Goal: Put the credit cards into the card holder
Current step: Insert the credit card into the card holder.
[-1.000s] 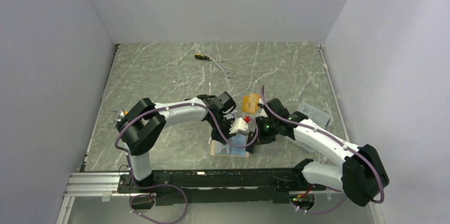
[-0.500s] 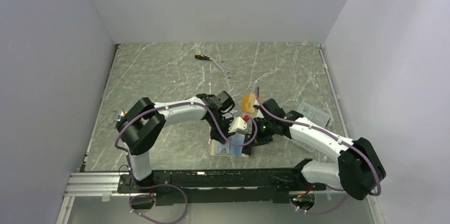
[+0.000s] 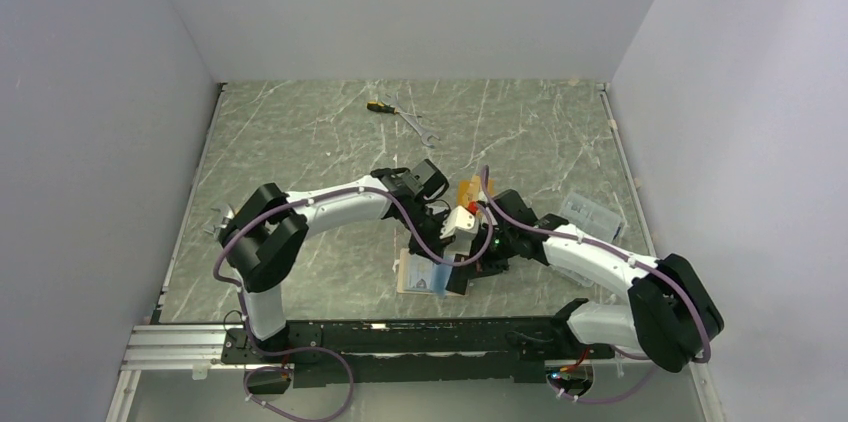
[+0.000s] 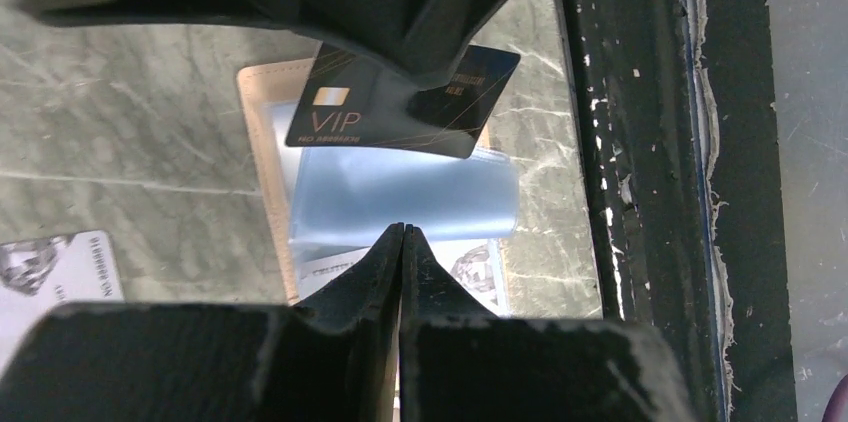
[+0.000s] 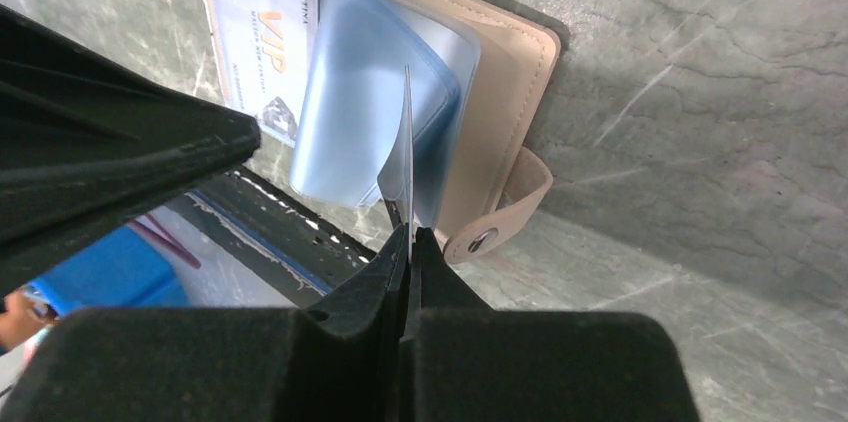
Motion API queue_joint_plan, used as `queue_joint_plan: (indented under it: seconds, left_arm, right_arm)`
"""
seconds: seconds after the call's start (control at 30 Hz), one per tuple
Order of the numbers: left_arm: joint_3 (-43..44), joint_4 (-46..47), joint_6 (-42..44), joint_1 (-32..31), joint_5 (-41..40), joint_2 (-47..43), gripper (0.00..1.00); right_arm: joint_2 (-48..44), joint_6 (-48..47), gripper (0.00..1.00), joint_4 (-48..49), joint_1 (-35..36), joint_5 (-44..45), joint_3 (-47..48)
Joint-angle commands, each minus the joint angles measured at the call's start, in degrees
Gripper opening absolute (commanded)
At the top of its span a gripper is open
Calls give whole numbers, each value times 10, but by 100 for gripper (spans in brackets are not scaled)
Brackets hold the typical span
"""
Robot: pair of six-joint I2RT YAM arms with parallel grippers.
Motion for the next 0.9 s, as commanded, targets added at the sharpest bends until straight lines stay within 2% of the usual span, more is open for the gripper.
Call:
queue_joint_plan:
  seconds: [0.0, 0.4, 0.87]
  left_arm:
    - [-31, 37, 12, -9, 29, -4, 8]
    - [-33, 51, 33, -33, 7, 6, 7]
    - [-70, 30, 78, -46, -90, 8, 4]
  right_arm:
    - [-1, 13, 0, 47, -16, -14, -27]
    - [-6, 14, 0, 79, -48, -48, -52]
    - [-48, 7, 0, 55, -76, -57, -66]
